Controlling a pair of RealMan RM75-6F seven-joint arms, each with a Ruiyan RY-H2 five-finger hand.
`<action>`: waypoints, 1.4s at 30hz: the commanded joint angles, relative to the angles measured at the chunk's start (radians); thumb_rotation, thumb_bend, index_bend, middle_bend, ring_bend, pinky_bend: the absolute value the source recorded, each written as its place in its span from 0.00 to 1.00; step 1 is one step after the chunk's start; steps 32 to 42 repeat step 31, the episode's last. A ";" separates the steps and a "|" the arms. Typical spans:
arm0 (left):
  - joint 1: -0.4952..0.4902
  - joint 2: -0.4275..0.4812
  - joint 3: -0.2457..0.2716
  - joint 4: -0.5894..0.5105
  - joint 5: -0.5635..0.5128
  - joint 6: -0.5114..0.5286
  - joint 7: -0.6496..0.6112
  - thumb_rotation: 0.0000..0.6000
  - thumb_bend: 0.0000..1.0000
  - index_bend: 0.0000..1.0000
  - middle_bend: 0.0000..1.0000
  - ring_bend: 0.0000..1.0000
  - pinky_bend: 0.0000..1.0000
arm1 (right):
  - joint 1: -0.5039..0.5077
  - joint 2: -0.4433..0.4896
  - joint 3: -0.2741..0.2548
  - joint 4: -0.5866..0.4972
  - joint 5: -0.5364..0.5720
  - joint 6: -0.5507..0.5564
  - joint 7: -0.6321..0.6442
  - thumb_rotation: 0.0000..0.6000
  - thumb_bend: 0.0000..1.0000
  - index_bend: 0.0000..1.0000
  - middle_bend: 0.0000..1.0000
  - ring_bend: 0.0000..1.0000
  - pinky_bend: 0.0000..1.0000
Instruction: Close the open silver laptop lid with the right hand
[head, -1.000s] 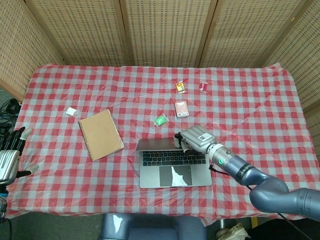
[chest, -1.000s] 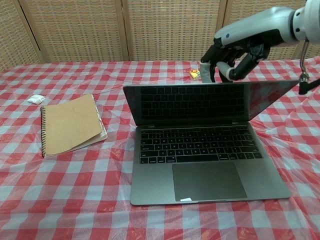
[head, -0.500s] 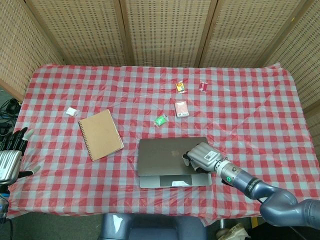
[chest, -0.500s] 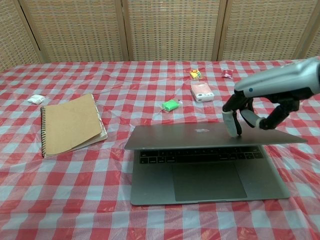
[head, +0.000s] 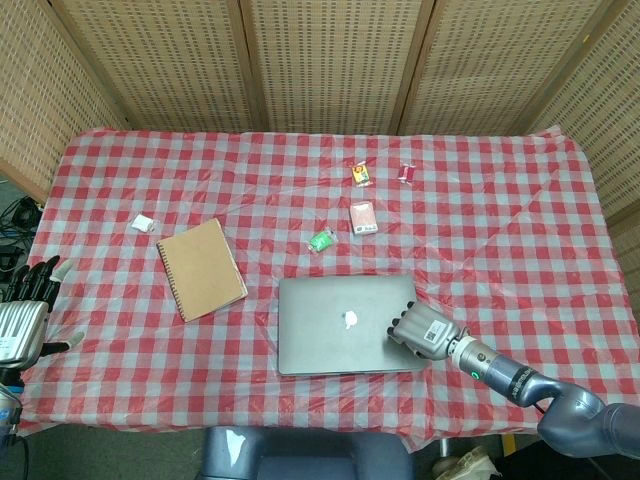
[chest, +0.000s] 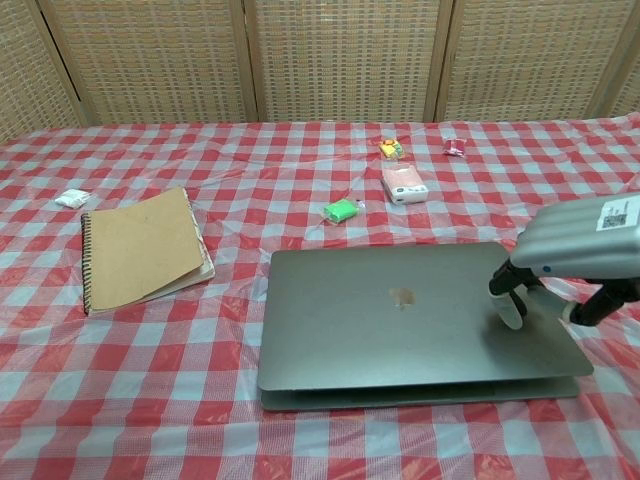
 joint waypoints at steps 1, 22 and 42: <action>0.000 -0.001 0.000 0.001 0.000 0.001 0.001 1.00 0.00 0.00 0.00 0.00 0.00 | -0.003 -0.017 -0.014 0.021 -0.016 0.005 0.017 1.00 1.00 0.46 0.52 0.49 0.41; 0.011 0.017 0.012 0.010 0.073 0.053 -0.082 1.00 0.00 0.00 0.00 0.00 0.00 | -0.323 0.190 0.149 -0.064 0.194 0.627 0.020 1.00 0.00 0.03 0.00 0.00 0.00; 0.029 0.073 0.045 -0.046 0.132 0.080 -0.117 1.00 0.00 0.00 0.00 0.00 0.00 | -0.582 0.012 0.098 0.096 0.266 0.883 -0.004 1.00 0.00 0.00 0.00 0.00 0.00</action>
